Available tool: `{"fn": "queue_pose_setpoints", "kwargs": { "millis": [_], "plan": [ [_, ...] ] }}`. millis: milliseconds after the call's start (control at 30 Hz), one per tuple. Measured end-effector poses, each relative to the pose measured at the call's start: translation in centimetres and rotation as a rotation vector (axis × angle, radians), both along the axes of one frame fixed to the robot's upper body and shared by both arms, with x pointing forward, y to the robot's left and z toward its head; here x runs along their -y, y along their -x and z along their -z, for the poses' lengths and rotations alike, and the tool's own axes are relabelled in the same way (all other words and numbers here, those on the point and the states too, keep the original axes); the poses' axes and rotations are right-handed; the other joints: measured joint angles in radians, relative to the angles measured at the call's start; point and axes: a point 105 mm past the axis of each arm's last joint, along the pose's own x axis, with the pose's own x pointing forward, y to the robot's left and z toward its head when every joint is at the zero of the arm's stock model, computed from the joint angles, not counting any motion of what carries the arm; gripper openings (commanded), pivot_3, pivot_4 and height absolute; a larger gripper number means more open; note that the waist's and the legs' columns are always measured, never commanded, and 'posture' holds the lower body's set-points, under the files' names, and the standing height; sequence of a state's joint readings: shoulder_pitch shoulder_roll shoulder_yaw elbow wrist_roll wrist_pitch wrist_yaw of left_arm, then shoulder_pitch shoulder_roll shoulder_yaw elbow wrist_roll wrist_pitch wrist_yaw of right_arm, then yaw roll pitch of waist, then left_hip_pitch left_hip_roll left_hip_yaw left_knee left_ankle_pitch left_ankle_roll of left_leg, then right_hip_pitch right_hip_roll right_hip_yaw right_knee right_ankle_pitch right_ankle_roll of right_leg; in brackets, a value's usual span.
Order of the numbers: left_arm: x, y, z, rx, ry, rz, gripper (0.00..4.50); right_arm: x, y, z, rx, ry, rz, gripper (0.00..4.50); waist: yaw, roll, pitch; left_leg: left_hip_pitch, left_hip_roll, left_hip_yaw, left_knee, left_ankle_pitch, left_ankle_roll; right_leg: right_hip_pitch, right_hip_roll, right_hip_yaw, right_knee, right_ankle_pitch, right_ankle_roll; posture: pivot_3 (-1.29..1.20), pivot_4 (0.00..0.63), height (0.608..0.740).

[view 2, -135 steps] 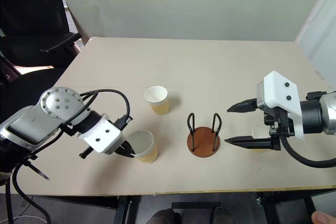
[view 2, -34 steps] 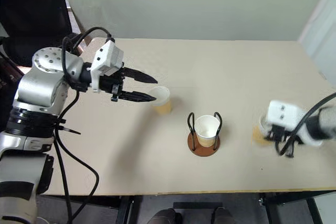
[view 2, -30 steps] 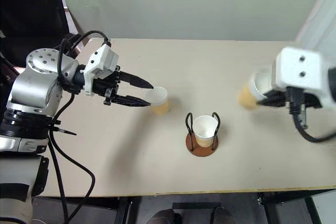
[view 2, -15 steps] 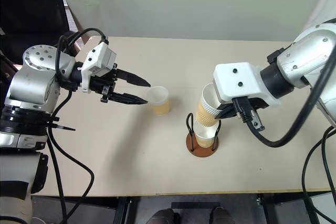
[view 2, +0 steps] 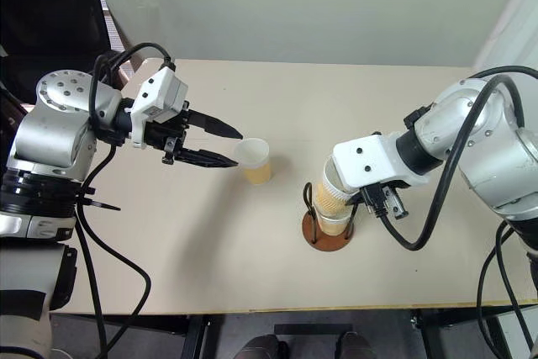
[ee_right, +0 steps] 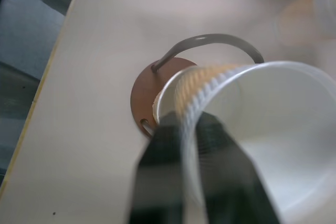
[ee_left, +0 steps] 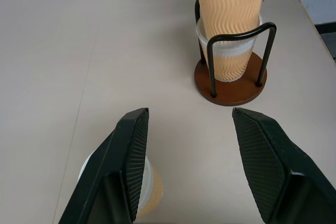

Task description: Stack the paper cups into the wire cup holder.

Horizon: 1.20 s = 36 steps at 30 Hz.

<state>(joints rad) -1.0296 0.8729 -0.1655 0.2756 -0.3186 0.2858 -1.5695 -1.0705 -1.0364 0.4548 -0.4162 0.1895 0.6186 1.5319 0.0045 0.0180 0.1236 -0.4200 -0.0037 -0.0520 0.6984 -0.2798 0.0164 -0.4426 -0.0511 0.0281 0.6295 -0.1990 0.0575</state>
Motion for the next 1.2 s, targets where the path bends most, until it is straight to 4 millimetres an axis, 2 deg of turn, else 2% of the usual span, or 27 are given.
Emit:
{"fn": "queue_pose_setpoints", "kwargs": {
  "millis": [133, 200, 433, 533, 600, 800, 1033, 1200],
  "plan": [
    [0.1, 0.1, 0.0, 0.003, -0.003, 0.002, 2.74, -0.7, -0.2, -0.2, -0.02, -0.043, 0.025, 2.98, -0.001, 0.0, 0.0, 0.0, 0.0, 0.0, 0.0, 0.0, 0.0, 0.0, 0.0, 0.0, 0.0, 0.0, 0.0, 0.0, 0.15, 0.74],
    [0.2, 0.2, 0.1, 0.007, -0.008, 0.006, 2.74, -0.7, -0.4, -0.9, -0.012, -0.073, 0.055, 2.98, 0.0, 0.0, 0.0, 0.0, 0.0, 0.0, 0.0, 0.0, 0.0, 0.0, 0.0, 0.0, 0.0, 0.0, 0.0, 0.0, 0.15, 0.74],
    [0.7, 1.2, 0.0, 0.056, -0.037, 0.022, 2.74, 1.2, -2.0, -6.3, 0.054, -0.321, 0.268, 2.98, -0.001, 0.0, 0.0, 0.0, 0.0, 0.0, -0.001, 0.0, 0.0, 0.0, 0.0, 0.0, -0.001, -0.001, -0.001, 0.0, 0.15, 0.74],
    [0.5, 1.2, -0.1, 0.12, -0.093, -0.004, 2.74, 1.8, -1.8, -8.6, 0.051, -0.448, 0.316, 2.98, -0.001, 0.001, 0.0, 0.0, 0.0, 0.0, -0.002, 0.0, -0.001, -0.001, 0.0, 0.0, -0.001, -0.001, -0.002, 0.0, 0.15, 0.74],
    [0.3, 1.0, -0.1, 0.189, -0.163, -0.039, 2.74, 2.3, -1.4, -9.4, 0.041, -0.503, 0.34, 2.98, -0.001, 0.001, 0.0, 0.0, 0.0, 0.0, -0.003, 0.0, -0.001, 0.0, 0.0, 0.0, -0.001, -0.001, -0.002, 0.0, 0.15, 0.74],
    [0.5, -0.1, 1.9, 0.288, -0.344, -0.108, 2.74, 3.7, -0.9, -9.4, -0.009, -0.569, 0.381, 2.98, 0.0, 0.001, 0.0, 0.0, 0.0, 0.0, -0.001, 0.001, -0.001, 0.0, 0.0, 0.0, 0.0, -0.001, -0.002, 0.0, 0.15, 0.74],
    [1.2, -1.5, 3.3, 0.326, -0.399, -0.137, 2.74, 4.4, -0.6, -9.3, -0.055, -0.607, 0.406, 2.98, 0.0, 0.001, 0.0, 0.001, 0.0, 0.0, -0.001, 0.001, -0.001, 0.0, 0.0, 0.0, 0.001, -0.001, -0.002, 0.0, 0.15, 0.74],
    [1.3, -2.2, 3.2, 0.364, -0.423, -0.153, 2.74, 4.4, -0.6, -9.3, -0.066, -0.62, 0.409, 2.98, 0.0, 0.001, 0.0, 0.001, 0.0, 0.0, -0.002, 0.001, -0.001, 0.0, 0.0, 0.0, 0.001, -0.001, -0.002, 0.0, 0.15, 0.74]
  ]
}}
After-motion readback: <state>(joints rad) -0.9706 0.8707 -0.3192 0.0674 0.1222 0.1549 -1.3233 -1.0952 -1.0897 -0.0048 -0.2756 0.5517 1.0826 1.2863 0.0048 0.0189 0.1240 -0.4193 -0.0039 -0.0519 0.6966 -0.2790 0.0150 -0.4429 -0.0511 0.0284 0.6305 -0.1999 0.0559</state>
